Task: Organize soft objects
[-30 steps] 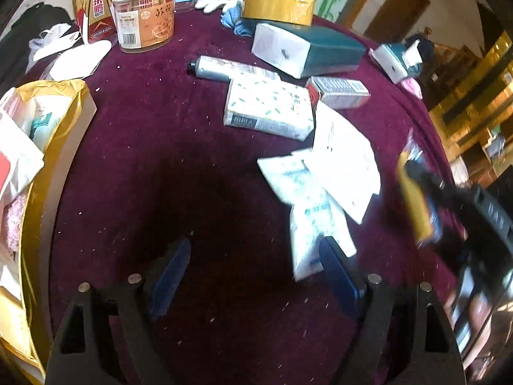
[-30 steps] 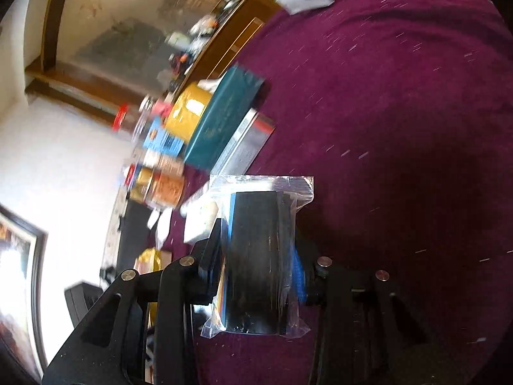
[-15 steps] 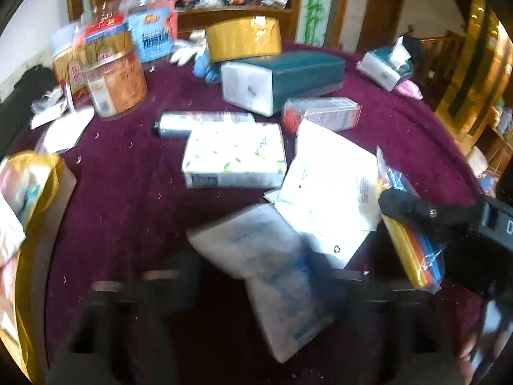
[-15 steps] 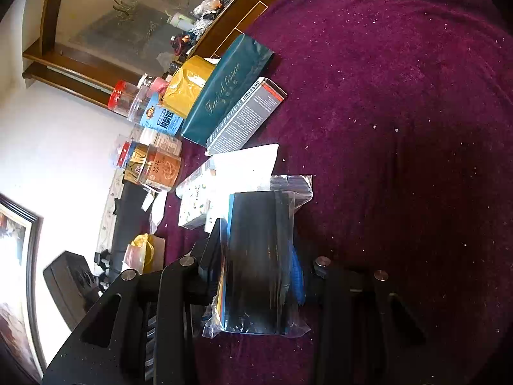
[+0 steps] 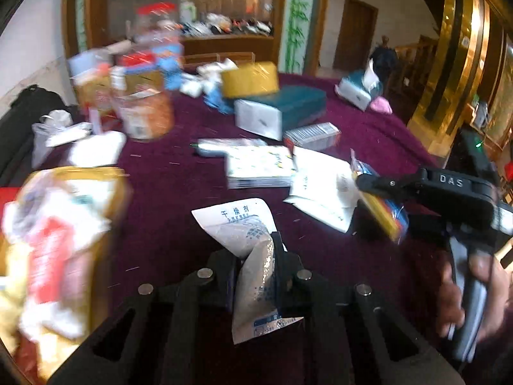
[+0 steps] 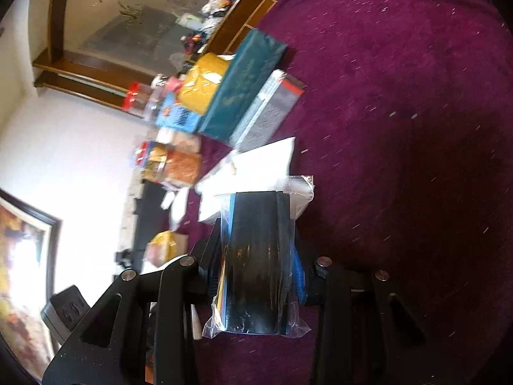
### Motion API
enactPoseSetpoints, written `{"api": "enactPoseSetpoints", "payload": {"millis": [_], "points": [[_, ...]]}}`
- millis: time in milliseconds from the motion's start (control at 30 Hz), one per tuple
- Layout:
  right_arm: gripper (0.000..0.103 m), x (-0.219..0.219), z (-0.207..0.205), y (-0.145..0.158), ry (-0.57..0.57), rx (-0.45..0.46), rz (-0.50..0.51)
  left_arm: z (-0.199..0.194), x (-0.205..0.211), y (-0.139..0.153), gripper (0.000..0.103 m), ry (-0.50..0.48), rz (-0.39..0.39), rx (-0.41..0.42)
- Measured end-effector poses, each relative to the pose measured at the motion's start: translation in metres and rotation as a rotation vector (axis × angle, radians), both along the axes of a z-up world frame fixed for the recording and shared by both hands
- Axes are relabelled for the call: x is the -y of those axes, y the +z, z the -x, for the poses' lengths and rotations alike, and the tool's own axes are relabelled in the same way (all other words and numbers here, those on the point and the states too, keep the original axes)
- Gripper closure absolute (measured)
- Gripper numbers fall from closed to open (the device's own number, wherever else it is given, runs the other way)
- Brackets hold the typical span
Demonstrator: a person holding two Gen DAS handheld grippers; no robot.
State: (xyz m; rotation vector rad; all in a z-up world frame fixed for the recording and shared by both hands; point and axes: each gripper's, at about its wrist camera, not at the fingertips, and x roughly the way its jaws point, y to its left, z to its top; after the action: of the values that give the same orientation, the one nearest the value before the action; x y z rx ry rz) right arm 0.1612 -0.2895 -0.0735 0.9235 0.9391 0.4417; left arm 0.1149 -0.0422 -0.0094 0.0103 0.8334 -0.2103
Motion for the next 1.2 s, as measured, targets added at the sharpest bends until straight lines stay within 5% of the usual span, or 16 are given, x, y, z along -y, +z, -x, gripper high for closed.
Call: {"api": "enactPoseSetpoints", "payload": {"millis": [167,433,467,500,533,567,633,767,867,933,1133,1200], "points": [[0.068,-0.042,0.012,0.035,0.101,0.122,-0.046,0.047,-0.074,0.041,0.086,0.064,-0.032,0.063],[0.067,-0.251,0.009,0.083,0.416,0.221,-0.09,0.064,-0.207,0.062,0.081,0.287,-0.073,0.028],[0.067,-0.279,0.008,0.085,0.444,0.223,-0.069,0.06,-0.217,0.06,0.064,0.294,-0.071,0.006],[0.067,-0.297,0.007,0.086,0.451,0.224,-0.044,0.055,-0.223,0.058,0.032,0.29,-0.07,-0.008],[0.063,-0.317,0.007,0.087,0.451,0.221,0.012,0.051,-0.225,0.057,0.021,0.273,-0.078,-0.023],[0.049,-0.33,0.007,0.086,0.452,0.219,0.054,0.048,-0.225,0.055,0.019,0.255,-0.088,-0.037],[0.039,-0.341,0.01,0.086,0.442,0.221,0.13,0.047,-0.224,0.054,0.019,0.246,-0.102,-0.036],[0.039,-0.311,0.017,0.099,0.419,0.288,0.135,0.071,-0.243,0.073,0.019,0.269,-0.036,0.073],[0.037,-0.252,0.022,0.105,0.296,0.319,0.119,0.08,-0.248,0.079,0.019,0.298,0.022,0.113],[0.036,-0.206,0.024,0.101,0.202,0.312,0.177,0.086,-0.234,0.082,0.019,0.236,0.059,0.118],[0.036,-0.052,0.025,0.065,-0.135,0.102,0.343,0.084,-0.149,0.059,0.019,0.011,0.06,0.052],[0.037,-0.028,0.014,0.058,-0.162,0.018,0.416,0.077,-0.114,0.042,0.019,-0.062,0.062,-0.006]]}}
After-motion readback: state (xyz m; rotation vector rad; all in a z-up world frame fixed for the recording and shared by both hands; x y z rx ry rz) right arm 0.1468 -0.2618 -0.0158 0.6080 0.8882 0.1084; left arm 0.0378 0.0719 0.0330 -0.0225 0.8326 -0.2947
